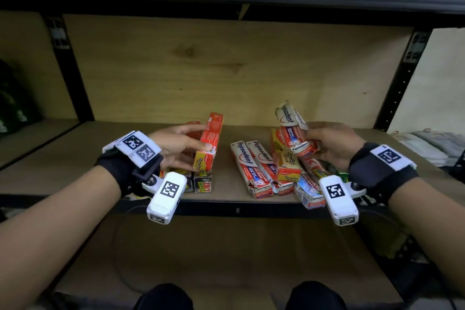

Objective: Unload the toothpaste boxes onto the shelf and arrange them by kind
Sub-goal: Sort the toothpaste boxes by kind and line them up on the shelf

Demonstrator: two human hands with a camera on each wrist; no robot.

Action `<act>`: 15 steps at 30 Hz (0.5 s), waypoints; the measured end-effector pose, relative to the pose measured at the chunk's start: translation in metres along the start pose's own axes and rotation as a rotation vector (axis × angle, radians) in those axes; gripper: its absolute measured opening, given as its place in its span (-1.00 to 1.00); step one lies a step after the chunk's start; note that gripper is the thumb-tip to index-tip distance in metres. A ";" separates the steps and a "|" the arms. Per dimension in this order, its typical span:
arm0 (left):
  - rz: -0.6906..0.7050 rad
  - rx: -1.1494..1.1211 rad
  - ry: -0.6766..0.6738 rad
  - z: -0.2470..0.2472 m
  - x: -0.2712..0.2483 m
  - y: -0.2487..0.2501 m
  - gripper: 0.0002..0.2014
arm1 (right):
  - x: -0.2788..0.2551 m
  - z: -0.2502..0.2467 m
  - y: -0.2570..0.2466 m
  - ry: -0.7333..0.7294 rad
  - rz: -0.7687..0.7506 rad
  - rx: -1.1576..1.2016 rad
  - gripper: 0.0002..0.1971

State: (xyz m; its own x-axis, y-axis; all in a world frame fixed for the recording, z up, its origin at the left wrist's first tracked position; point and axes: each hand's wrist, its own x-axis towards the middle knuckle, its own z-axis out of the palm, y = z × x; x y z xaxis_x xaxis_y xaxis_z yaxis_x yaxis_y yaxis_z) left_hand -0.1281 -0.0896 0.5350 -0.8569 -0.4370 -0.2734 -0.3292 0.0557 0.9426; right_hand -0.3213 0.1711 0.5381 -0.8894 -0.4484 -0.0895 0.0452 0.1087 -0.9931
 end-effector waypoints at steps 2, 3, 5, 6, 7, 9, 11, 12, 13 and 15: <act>-0.014 0.058 0.022 -0.006 -0.005 0.002 -0.31 | -0.001 0.017 -0.007 -0.045 -0.029 -0.023 -0.59; -0.024 0.087 0.029 -0.009 -0.007 0.003 -0.31 | -0.002 0.027 -0.009 -0.066 -0.034 -0.029 -0.56; -0.047 0.136 0.046 -0.013 -0.011 0.003 -0.32 | -0.007 0.050 -0.012 -0.102 -0.024 -0.045 -0.51; -0.059 0.153 0.053 -0.015 -0.013 0.003 -0.33 | -0.009 0.063 -0.012 -0.117 -0.013 -0.063 -0.49; -0.071 0.165 0.060 -0.016 -0.014 0.002 -0.34 | -0.012 0.075 -0.011 -0.137 -0.001 -0.077 -0.49; -0.082 0.191 0.072 -0.017 -0.016 0.001 -0.35 | -0.018 0.099 -0.008 -0.175 0.034 -0.074 -0.59; -0.071 0.224 0.100 -0.018 -0.015 -0.002 -0.34 | -0.025 0.121 -0.005 -0.206 0.042 -0.079 -0.83; -0.062 0.239 0.118 -0.019 -0.015 -0.004 -0.34 | -0.028 0.131 -0.003 -0.218 0.042 -0.088 -0.85; -0.049 0.255 0.135 -0.020 -0.013 -0.006 -0.35 | -0.029 0.141 0.000 -0.231 0.035 -0.097 -0.82; -0.017 0.289 0.170 -0.022 -0.011 -0.009 -0.39 | -0.030 0.158 0.006 -0.228 0.007 -0.118 -0.78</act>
State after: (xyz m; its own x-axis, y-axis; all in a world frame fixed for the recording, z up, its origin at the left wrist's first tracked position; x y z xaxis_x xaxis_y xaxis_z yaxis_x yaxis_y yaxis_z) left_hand -0.1068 -0.1045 0.5334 -0.7802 -0.5820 -0.2294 -0.4623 0.2893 0.8382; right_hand -0.2229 0.0449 0.5224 -0.7627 -0.6346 -0.1247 -0.0142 0.2091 -0.9778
